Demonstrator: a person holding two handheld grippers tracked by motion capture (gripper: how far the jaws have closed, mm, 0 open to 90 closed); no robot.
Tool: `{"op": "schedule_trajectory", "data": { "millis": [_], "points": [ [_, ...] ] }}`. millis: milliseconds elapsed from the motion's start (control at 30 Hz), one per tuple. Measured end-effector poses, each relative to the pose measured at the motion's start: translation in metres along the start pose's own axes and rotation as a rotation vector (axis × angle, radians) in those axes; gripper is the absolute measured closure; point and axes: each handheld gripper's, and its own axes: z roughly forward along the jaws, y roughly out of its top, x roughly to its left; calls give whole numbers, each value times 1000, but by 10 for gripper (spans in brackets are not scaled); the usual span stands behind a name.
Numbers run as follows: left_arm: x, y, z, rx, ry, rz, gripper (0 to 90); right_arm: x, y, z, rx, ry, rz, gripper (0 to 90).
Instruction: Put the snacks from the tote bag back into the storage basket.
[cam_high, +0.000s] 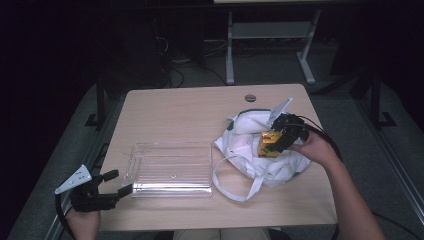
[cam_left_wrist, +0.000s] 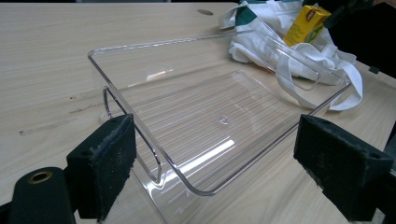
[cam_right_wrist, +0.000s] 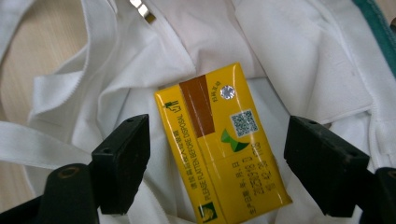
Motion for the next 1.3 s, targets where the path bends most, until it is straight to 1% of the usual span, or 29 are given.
{"op": "schedule_trajectory", "data": {
  "millis": [67,100,167,200,433,467,533,600,667,733,833,900,933,967,1000,1133,1300],
  "points": [
    [0,0,0,-6,-2,-3,127,0,1,3,13,1,-12,270],
    [0,0,0,-6,-2,-3,128,-1,1,5,21,6,-15,284],
    [0,0,1,-2,-4,-5,128,-1,0,7,39,-1,-23,297],
    [0,0,1,-3,-4,-4,128,-1,0,7,41,0,-26,319],
    [0,1,0,-12,1,-9,128,-3,-1,7,35,1,-46,358],
    [0,1,0,-7,4,-6,128,-2,-1,7,38,1,-44,366],
    [0,1,0,-7,4,-6,128,-2,-1,9,43,2,-61,381],
    [-1,0,0,-8,5,-10,128,-2,0,10,47,12,-59,383],
    [0,0,0,-9,0,-13,127,-2,0,12,48,9,-68,383],
    [1,0,0,-6,1,-10,127,-3,1,13,47,18,-66,384],
    [1,-1,0,-12,0,-25,127,-4,1,15,48,24,-73,391],
    [1,-1,0,-13,-1,-25,127,-4,0,15,47,28,-73,402],
    [1,0,0,-10,-2,-21,128,-4,0,14,47,28,-75,421],
    [1,0,0,-10,-2,-21,128,-4,0,14,47,28,-75,421],
    [1,0,0,-7,-4,-16,127,-4,0,12,46,40,-69,463],
    [0,-1,0,-6,-3,-17,128,-4,0,12,46,35,-77,471],
    [1,-1,-1,-11,1,-25,127,-4,0,12,45,38,-62,482]
  ]
}}
